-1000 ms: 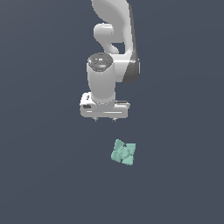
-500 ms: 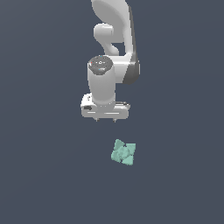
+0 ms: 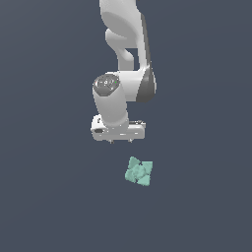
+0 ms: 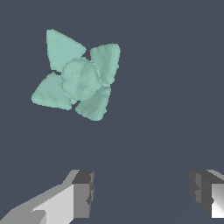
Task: Pick up the object and move it to a goal position.
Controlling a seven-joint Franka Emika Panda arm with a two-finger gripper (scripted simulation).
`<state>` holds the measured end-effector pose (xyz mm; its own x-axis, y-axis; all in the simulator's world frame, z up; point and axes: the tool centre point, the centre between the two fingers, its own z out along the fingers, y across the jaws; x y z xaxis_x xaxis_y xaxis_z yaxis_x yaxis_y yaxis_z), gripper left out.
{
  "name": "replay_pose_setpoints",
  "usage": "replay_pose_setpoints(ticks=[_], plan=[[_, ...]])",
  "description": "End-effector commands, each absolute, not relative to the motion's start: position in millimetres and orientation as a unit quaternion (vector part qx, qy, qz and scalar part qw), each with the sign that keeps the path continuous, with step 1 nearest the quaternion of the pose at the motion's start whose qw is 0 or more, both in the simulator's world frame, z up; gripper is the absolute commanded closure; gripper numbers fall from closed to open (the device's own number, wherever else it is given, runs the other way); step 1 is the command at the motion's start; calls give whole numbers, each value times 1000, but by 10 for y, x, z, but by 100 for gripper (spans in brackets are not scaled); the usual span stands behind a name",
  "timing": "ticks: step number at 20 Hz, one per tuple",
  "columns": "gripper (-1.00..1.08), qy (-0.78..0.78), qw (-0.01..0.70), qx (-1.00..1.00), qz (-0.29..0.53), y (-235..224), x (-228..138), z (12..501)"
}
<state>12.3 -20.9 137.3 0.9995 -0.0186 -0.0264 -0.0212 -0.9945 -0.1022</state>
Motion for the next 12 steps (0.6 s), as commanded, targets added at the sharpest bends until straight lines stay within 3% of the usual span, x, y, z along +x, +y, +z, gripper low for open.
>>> replay_pose_setpoints(ticks=[1, 12], plan=[[-60, 4, 72, -997, 11, -177, 201, 1289], [-60, -20, 212, -977, -30, -36, 687, 873]])
